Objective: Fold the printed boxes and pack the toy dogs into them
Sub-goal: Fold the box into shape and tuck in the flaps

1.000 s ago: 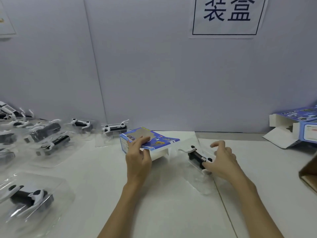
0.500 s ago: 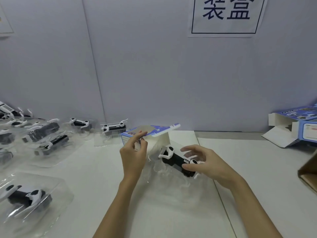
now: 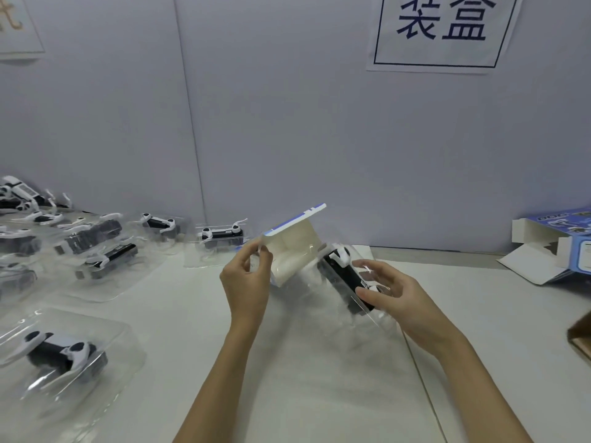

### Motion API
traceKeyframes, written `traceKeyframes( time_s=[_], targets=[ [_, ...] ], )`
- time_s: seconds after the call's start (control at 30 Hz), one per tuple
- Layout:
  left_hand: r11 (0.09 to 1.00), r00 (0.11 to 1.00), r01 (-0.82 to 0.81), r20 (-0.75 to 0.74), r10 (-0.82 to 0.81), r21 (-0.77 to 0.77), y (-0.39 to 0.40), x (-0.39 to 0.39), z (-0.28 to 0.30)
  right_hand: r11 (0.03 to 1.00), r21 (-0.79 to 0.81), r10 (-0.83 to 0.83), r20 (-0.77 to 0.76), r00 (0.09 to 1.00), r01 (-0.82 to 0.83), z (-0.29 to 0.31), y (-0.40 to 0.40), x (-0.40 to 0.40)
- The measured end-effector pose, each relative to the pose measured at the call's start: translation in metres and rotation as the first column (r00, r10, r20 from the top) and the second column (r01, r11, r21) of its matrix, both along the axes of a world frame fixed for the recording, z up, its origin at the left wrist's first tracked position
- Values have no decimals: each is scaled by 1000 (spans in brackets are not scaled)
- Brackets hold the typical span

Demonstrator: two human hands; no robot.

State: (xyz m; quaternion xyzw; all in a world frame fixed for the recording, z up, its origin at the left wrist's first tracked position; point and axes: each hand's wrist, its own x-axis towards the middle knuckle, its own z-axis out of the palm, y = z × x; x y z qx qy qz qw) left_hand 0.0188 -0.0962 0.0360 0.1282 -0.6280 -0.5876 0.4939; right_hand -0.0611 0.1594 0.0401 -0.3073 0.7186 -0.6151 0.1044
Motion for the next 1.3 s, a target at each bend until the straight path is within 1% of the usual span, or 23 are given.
traceKeyframes(
  time_s=[0.13,0.23,0.33,0.4,0.53,0.83,0.97,1.07,1.17,1.3],
  targets=[
    [996,998,61,10,-60,-68,6,2,-1,989,-67,-132,-14,991,131,-5,-10,0],
    [993,997,71,13,-70,-90,10,-1,-2,967,-104,-240,-60,969,233,-10,-18,1],
    [989,999,48,10,-47,-140,12,-3,-3,935,-89,-354,-139,925,345,-14,-29,4],
    [980,1000,15,4,-15,-197,16,-2,-2,924,-54,-383,-176,907,380,-16,-36,8],
    [973,1000,-16,-30,9,-231,18,-4,-5,914,33,-387,-222,895,403,-16,-40,11],
    [964,998,-42,-49,30,-264,21,-4,-8,887,157,-379,-285,880,433,-9,-36,14],
    [942,998,-61,-43,49,-329,25,-2,-8,874,199,-375,-304,876,443,-6,-36,16],
    [936,998,-65,-35,56,-347,27,-3,-10,864,214,-378,-323,868,456,-5,-36,17],
    [928,998,-69,-28,63,-365,28,-4,-13,855,240,-381,-308,872,459,-5,-33,15],
    [883,999,-47,-40,32,-467,36,-4,-14,815,326,-357,-367,859,478,-2,-33,17]
  ],
)
